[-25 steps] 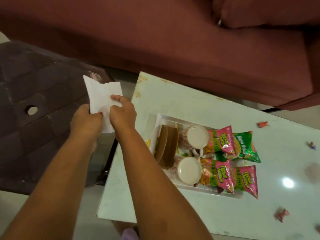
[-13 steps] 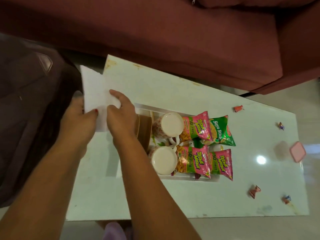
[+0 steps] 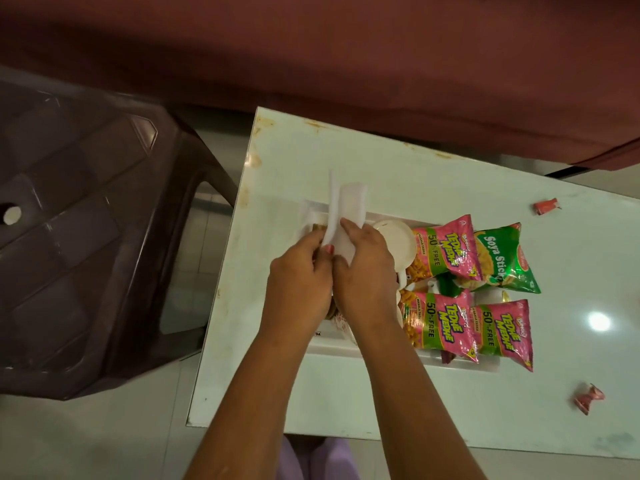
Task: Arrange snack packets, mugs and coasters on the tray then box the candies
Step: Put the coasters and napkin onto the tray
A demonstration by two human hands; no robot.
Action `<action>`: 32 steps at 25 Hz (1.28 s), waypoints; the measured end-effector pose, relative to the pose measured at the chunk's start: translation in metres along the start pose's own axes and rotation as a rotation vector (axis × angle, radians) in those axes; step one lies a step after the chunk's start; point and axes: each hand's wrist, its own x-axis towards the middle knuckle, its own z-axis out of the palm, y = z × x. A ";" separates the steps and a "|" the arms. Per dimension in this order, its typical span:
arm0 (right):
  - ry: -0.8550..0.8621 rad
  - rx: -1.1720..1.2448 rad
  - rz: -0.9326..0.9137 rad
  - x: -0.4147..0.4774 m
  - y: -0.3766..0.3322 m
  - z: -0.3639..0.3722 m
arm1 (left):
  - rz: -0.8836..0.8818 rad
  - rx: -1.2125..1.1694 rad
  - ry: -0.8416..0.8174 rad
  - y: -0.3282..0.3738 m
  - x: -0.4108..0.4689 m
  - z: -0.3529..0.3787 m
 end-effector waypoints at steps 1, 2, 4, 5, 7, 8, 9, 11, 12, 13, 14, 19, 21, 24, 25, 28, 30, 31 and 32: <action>-0.030 -0.044 0.010 -0.002 0.001 0.000 | -0.005 0.024 0.006 -0.003 -0.001 0.003; -0.060 -0.091 0.011 -0.004 0.003 0.001 | -0.012 0.046 0.014 -0.006 -0.002 0.005; -0.099 -0.185 -0.021 -0.007 0.006 0.008 | -0.019 0.079 0.027 -0.013 -0.003 0.009; -0.111 -0.224 -0.029 -0.008 0.008 0.013 | -0.023 0.094 0.032 -0.016 -0.004 0.010; -0.129 -0.265 -0.028 -0.008 0.013 0.020 | -0.045 0.130 0.042 -0.020 -0.005 0.012; -0.135 -0.271 -0.032 -0.008 0.015 0.021 | -0.055 0.144 0.051 -0.022 -0.005 0.012; -0.138 -0.280 -0.034 -0.008 0.015 0.022 | -0.058 0.156 0.060 -0.024 -0.004 0.012; -0.152 -0.313 -0.031 -0.007 0.015 0.022 | -0.058 0.183 0.073 -0.025 -0.001 0.012; -0.163 -0.325 -0.024 -0.007 0.015 0.022 | -0.058 0.198 0.077 -0.025 0.000 0.012; -0.173 -0.334 -0.017 -0.007 0.014 0.022 | -0.054 0.214 0.085 -0.025 0.000 0.013; -0.175 -0.341 -0.013 -0.007 0.013 0.022 | -0.050 0.230 0.099 -0.025 0.001 0.013; -0.055 -0.464 -0.019 -0.003 0.015 0.028 | -0.071 0.244 0.166 -0.029 0.003 0.016; -0.037 -0.469 -0.019 -0.001 0.017 0.031 | -0.081 0.244 0.164 -0.031 0.003 0.017; -0.058 -0.473 -0.019 -0.001 0.023 0.033 | -0.069 0.237 0.169 -0.031 0.000 0.020; -0.066 -0.465 -0.017 -0.001 0.023 0.033 | -0.068 0.235 0.174 -0.031 -0.001 0.021; -0.064 -0.421 -0.024 -0.002 0.023 0.030 | -0.083 0.215 0.196 -0.034 -0.004 0.022; -0.052 -0.391 -0.036 -0.004 0.023 0.027 | -0.105 0.181 0.223 -0.036 -0.007 0.023; -0.042 -0.376 -0.046 -0.005 0.023 0.027 | -0.111 0.163 0.243 -0.035 -0.009 0.024; -0.029 -0.357 -0.053 -0.006 0.023 0.025 | -0.111 0.140 0.265 -0.034 -0.010 0.025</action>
